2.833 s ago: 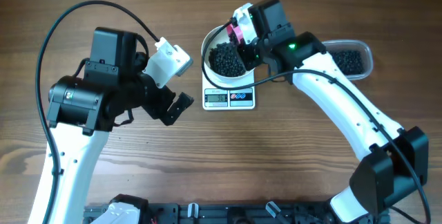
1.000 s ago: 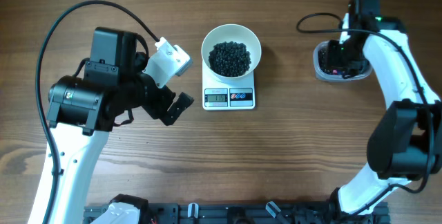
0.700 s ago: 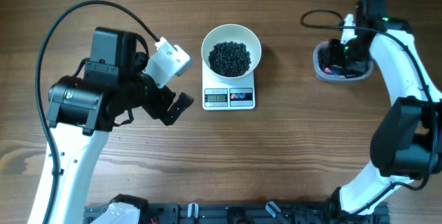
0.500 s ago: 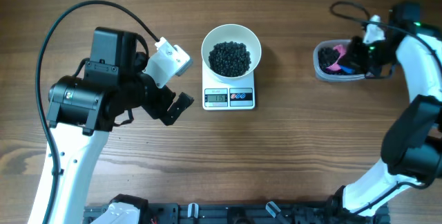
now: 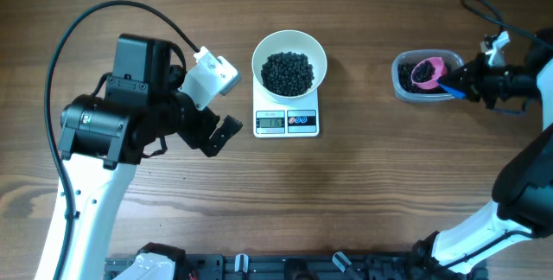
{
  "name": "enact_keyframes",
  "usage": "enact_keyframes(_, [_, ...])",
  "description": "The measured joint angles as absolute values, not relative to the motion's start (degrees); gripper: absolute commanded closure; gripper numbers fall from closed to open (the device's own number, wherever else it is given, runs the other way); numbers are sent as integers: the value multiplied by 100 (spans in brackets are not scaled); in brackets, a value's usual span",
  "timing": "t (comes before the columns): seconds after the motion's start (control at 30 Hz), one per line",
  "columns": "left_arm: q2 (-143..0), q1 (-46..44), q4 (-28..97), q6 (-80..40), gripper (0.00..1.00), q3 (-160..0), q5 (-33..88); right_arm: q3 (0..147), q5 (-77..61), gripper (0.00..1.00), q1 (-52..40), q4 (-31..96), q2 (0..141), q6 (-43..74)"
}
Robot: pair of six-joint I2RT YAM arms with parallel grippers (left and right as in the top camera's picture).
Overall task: Scoop item into bowl and weigh 150g on scale
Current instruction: 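Scoop black beans from the tub with the right gripper, then carry the scoop over the white bowl and pour the beans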
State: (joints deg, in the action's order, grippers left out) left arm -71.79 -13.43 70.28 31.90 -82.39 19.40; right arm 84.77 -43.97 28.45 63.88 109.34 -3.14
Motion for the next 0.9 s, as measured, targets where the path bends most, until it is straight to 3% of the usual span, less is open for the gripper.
enact_keyframes(0.3, [-7179,-1343,7030,3190,0,-8239,1940,8477,-5765,96,3063,6429,10940,-198])
enact_keyframes(0.47, [-7179,-1343,7028,3190,0,-8239,1940,8473,-6381,96,2550,6235,10940,91])
enact_keyframes(0.73, [-7179,-1343,7030,3190,0,-8241,1942,8396,-6641,96,353,3562,10608,2104])
enact_keyframes(0.9, [-7179,-1343,7030,3190,0,-8243,1942,8370,-6751,96,-342,2257,10110,2620])
